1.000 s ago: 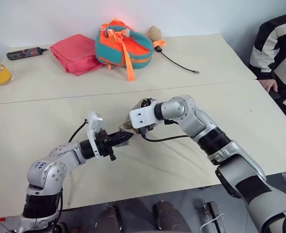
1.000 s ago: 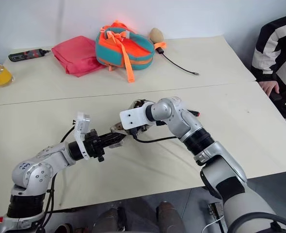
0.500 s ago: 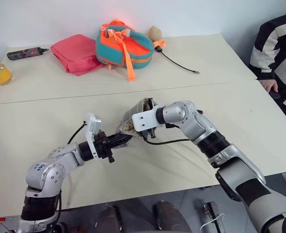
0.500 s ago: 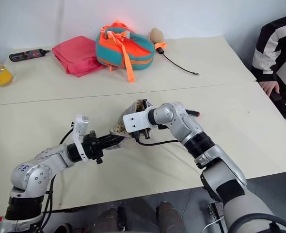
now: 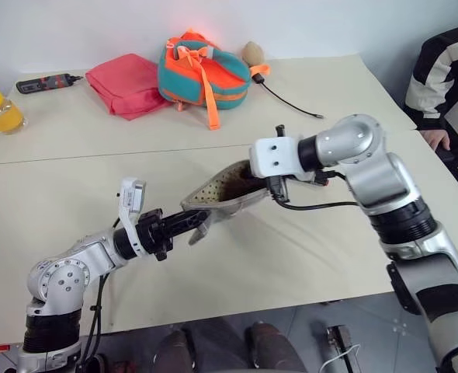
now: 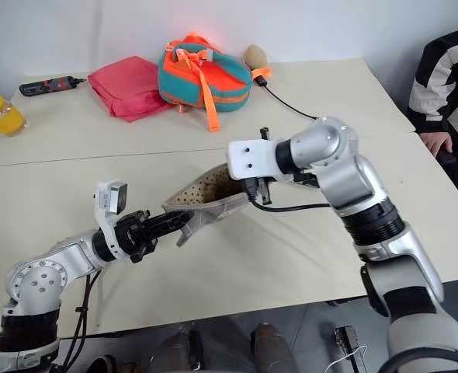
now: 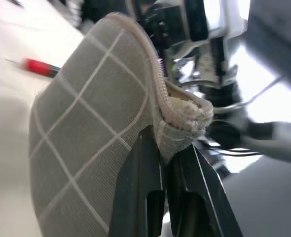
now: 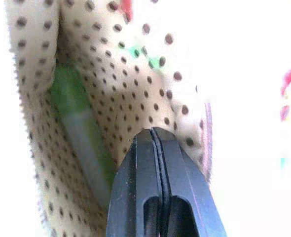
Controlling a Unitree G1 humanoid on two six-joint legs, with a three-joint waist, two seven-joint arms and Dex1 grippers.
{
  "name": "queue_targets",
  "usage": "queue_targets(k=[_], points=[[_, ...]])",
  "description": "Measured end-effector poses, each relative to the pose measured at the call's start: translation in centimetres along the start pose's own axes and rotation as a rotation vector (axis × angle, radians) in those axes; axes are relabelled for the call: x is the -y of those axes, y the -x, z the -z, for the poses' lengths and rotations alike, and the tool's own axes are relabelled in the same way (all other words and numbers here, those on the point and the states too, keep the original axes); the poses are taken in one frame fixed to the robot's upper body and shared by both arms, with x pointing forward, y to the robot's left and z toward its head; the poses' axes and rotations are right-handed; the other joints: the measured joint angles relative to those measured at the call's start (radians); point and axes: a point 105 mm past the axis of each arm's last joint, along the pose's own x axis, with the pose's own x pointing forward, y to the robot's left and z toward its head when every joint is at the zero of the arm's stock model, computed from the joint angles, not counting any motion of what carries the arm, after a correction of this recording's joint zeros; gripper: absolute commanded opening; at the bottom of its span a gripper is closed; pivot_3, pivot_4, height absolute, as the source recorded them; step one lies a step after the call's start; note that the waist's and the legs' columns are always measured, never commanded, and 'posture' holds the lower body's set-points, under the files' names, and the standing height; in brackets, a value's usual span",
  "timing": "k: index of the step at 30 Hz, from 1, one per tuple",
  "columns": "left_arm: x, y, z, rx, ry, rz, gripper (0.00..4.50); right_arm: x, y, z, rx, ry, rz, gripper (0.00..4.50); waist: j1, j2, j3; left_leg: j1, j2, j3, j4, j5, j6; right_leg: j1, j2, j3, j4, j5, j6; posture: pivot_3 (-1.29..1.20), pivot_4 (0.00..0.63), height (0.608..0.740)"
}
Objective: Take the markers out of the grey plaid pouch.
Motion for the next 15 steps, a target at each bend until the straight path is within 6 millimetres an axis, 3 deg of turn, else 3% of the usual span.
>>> queue_targets(k=[4,8,11,15], points=[[-0.4,-0.2,0.4,0.008,0.043,-0.009,0.0,-2.1,-1.1,0.1,-0.04,-0.031,-0.12,0.02,-0.004,0.0,0.0,0.0,0.0,0.0,0.0,0.0,0.0,0.0,0.001,0.0,-0.001,0.0,0.0,0.0,0.15,0.74],[-1.5,0.6,2.2,-0.056,0.008,-0.094,0.0,-4.3,-3.2,1.4,-0.11,-0.042,-0.198,0.02,-0.006,0.0,0.0,0.0,0.0,0.001,0.0,0.0,0.0,0.0,0.001,0.001,-0.003,0.0,0.0,0.0,0.15,0.74],[-2.4,1.3,3.1,-0.077,-0.036,-0.154,0.0,-4.6,-4.0,2.0,-0.136,-0.04,-0.195,0.62,-0.006,0.0,0.0,0.0,0.0,0.002,0.0,0.0,0.0,0.0,0.001,0.001,-0.003,0.0,0.0,0.0,0.15,0.74],[-3.0,1.9,3.0,-0.051,-0.072,-0.19,0.0,-3.8,-4.9,1.8,-0.131,0.001,-0.144,1.87,-0.006,0.0,0.0,0.001,0.0,0.002,0.001,0.0,0.0,0.002,0.001,0.002,-0.003,0.0,0.0,0.0,0.15,0.74]])
